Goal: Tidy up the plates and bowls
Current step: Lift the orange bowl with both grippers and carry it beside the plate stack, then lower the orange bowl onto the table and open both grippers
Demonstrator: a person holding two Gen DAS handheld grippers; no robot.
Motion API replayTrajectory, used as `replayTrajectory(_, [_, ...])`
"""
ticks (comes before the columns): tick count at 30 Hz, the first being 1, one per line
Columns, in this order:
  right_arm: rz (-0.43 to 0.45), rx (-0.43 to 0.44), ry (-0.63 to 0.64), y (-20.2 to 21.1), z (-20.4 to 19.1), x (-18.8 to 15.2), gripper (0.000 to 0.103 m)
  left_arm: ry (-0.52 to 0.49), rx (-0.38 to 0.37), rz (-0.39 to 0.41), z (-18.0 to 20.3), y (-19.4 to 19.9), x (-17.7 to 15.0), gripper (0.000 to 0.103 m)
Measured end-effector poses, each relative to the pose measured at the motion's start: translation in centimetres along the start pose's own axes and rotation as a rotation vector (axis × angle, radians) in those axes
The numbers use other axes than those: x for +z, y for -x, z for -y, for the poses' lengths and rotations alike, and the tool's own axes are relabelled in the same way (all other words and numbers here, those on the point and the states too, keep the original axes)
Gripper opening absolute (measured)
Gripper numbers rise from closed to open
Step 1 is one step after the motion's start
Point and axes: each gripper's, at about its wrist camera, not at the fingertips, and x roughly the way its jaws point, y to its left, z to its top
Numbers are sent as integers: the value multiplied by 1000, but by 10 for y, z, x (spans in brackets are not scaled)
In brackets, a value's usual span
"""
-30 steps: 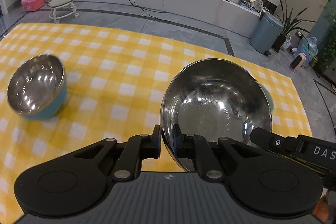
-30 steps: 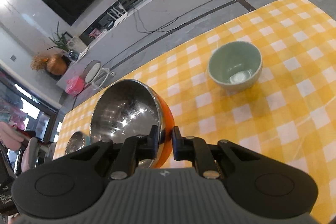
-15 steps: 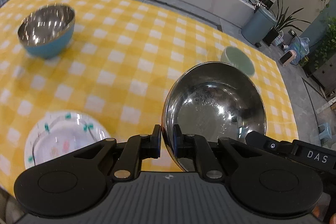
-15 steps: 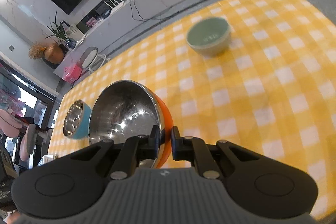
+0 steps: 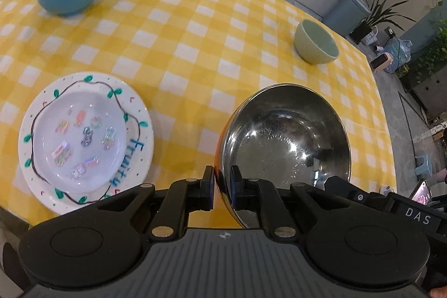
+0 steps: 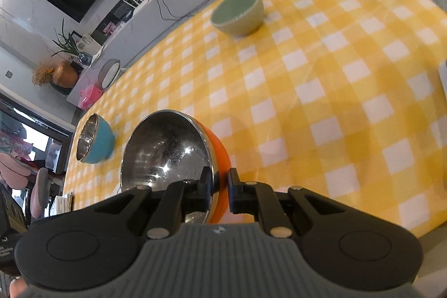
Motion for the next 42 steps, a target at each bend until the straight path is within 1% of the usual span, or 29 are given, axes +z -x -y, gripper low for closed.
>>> replayTrajectory(7, [-6,-12,20,-7,-5,0,10,34,-4,-19,-7,-5,-4,12])
replayTrajectory(15, [-46,-21,-10,-16,2,2,10,60,-5,-62,-12,-12,-4,13])
replayTrajectory(22, [-33,-28,-14,-18,1,4,11,70,-14,-59,-13,-13,0,16])
replayTrajectory(28, [-1,-66,50,-22,-8,2,12,48,-6,-35,-9,-14,5,17])
replayTrajectory(29, [3,-68,60,-22,-10,2,14,43,-5,-28,-9,-13,5,17])
replayTrajectory(30, [6,-69,68,-22,-11,2,16,36,-4,-21,-9,-12,5,22])
replayTrajectory(31, [14,-67,76,-21,-12,1,18,28,-2,-13,-9,-10,5,29])
replayTrajectory(32, [26,-61,85,-19,-13,1,21,20,-2,-3,-9,-9,5,33])
replayTrajectory(33, [37,-59,92,-17,-14,1,32,11,0,8,-9,-6,6,38])
replayTrajectory(34, [54,-56,102,-15,-16,1,43,6,3,15,-8,-4,6,41])
replayTrajectory(35, [71,-55,114,-13,-18,1,46,-1,3,23,-8,-2,7,42])
replayTrajectory(37, [108,-57,144,-8,-22,0,48,-19,-2,39,-8,4,9,48])
replayTrajectory(42, [199,-70,213,2,-34,-4,53,-76,13,98,-12,26,15,53])
